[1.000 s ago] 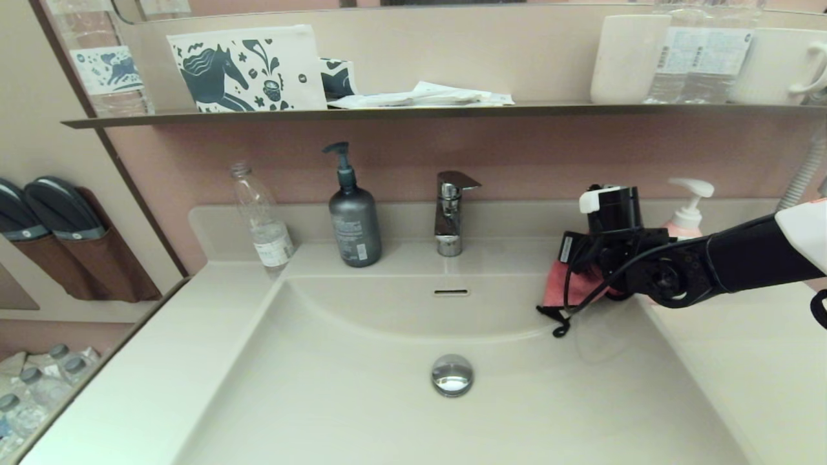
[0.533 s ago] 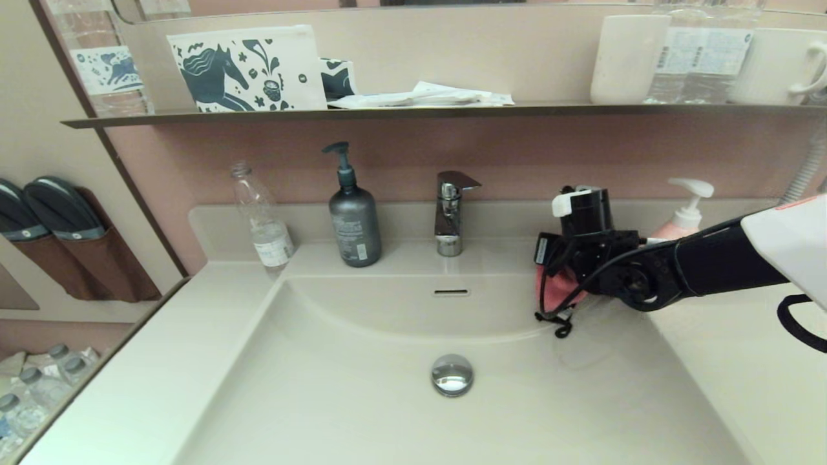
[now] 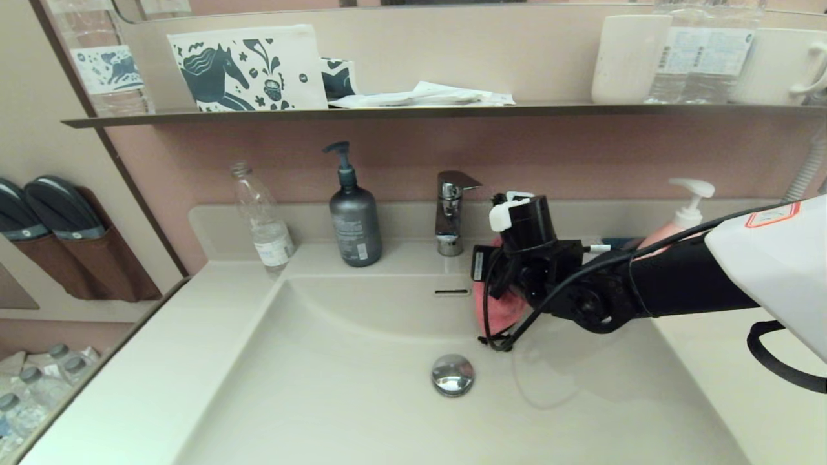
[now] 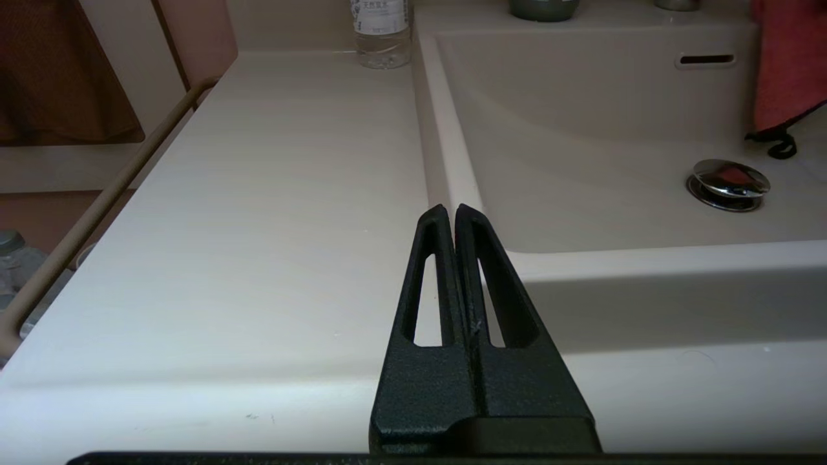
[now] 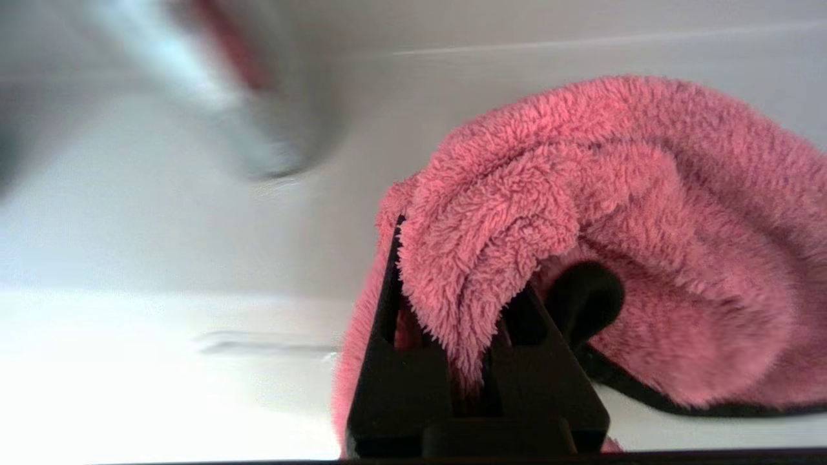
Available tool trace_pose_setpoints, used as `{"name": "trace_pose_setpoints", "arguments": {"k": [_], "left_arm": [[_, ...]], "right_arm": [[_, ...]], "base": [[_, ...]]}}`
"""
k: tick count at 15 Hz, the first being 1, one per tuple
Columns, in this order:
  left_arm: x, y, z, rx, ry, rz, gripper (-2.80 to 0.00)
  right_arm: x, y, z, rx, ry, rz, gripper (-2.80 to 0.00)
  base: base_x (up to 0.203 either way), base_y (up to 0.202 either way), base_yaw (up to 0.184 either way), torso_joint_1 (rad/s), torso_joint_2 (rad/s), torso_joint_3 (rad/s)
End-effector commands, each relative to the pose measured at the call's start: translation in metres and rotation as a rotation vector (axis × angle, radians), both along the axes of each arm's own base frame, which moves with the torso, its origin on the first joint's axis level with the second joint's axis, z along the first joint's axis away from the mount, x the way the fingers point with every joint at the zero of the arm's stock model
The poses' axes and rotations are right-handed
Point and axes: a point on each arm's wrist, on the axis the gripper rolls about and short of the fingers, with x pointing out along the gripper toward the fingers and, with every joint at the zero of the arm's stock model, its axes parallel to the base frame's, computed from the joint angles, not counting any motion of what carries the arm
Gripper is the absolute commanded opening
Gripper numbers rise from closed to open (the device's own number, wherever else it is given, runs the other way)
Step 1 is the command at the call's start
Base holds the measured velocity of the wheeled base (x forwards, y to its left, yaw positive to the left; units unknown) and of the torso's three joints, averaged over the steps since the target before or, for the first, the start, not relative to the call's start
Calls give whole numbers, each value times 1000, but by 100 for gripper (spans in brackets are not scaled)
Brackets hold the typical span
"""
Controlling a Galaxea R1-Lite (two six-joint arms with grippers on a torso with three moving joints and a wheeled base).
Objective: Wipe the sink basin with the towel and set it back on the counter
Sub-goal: Wipe the sink
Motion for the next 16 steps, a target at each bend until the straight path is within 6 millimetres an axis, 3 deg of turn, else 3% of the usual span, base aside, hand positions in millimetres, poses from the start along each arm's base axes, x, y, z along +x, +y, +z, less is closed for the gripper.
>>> {"name": "trace_pose_setpoints", "arguments": {"k": [1,6,10,13,16], "left_arm": [[0,0,0,0,0,1,-280],[0,0,0,0,0,1,-280],[0,0,0,0,0,0,-280],[0,0,0,0,0,0,-280],[0,0,0,0,1,1,-280]], "right_arm": [[5,1,3,4,-12,-12,-280],[25,-32,3,-50,26,-146,-280],[32,-73,12,-88,67,-263,-280],[15,-91,33,-87,75,-287,-280],[-23,-98,61,-84,82,-261,-280]], "base": [[0,0,0,0,0,0],[0,0,0,0,0,0],[0,0,0,0,0,0],[0,0,0,0,0,0],[0,0,0,0,0,0]]}}
